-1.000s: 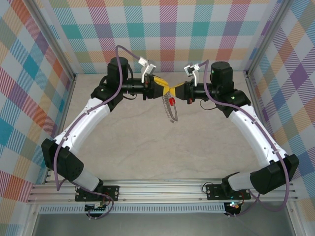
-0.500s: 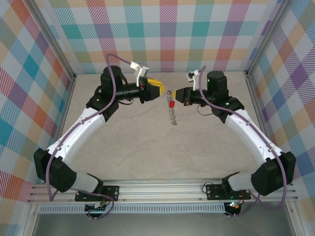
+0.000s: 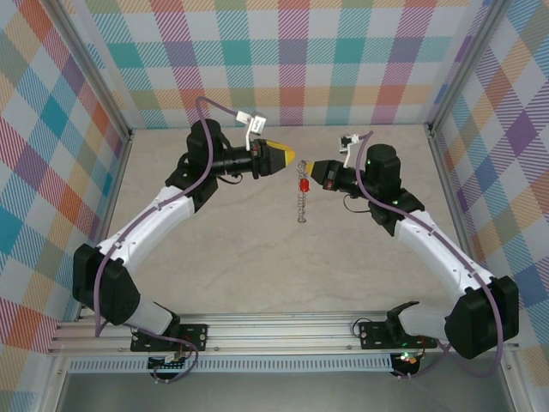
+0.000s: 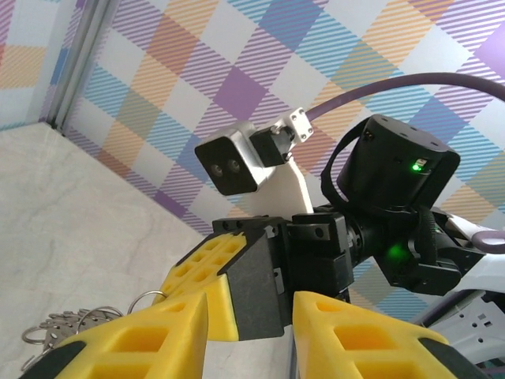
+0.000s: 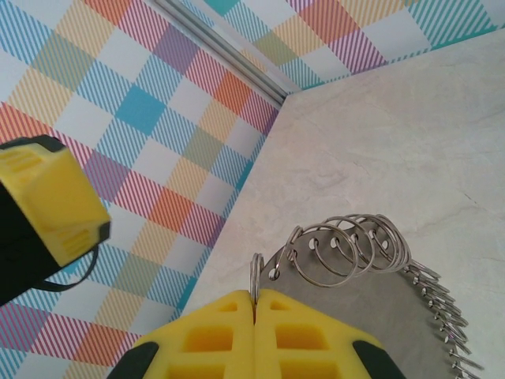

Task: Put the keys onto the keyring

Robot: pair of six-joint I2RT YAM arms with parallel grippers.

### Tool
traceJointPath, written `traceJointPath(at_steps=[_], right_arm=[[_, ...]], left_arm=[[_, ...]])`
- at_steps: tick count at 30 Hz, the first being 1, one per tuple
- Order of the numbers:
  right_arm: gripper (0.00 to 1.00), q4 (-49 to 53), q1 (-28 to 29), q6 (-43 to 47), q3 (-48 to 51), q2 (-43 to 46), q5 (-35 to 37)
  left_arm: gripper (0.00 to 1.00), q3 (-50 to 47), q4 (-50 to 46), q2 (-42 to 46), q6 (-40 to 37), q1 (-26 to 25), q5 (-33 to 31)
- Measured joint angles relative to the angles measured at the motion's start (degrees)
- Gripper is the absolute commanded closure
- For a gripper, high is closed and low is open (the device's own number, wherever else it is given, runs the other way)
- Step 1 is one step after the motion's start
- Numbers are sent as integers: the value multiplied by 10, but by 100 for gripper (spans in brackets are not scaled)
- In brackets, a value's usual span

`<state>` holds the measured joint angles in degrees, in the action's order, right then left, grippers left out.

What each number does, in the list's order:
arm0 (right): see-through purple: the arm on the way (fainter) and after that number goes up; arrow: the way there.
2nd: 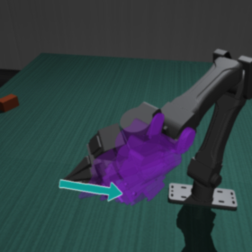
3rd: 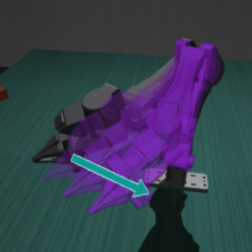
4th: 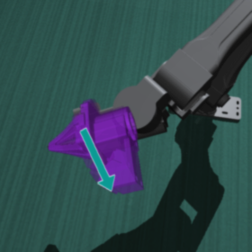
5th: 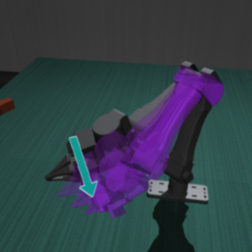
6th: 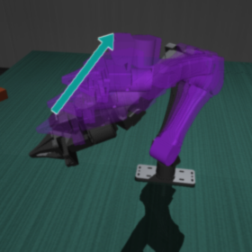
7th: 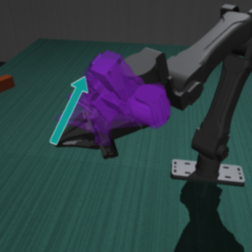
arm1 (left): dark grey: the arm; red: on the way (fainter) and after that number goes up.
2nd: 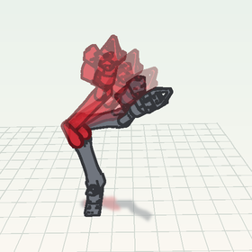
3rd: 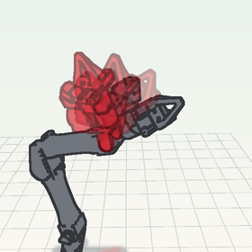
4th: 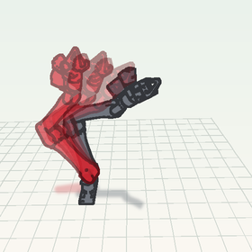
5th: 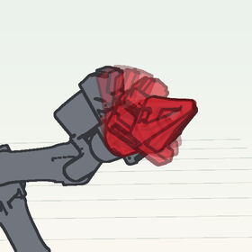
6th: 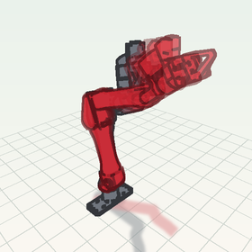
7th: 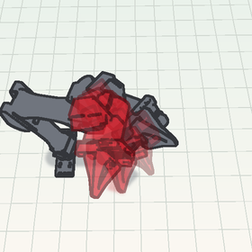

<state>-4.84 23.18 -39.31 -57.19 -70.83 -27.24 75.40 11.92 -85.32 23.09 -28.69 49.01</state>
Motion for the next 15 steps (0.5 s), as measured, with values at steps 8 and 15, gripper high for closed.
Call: traceJointPath(at_steps=[8, 15], right_arm=[[100, -28, 0, -10, 14, 16, -2], [100, -38, 0, -13, 14, 22, -4]], left_arm=[[67, -3, 8, -19, 12, -9, 0], [67, -13, 18, -26, 16, -20, 3]])
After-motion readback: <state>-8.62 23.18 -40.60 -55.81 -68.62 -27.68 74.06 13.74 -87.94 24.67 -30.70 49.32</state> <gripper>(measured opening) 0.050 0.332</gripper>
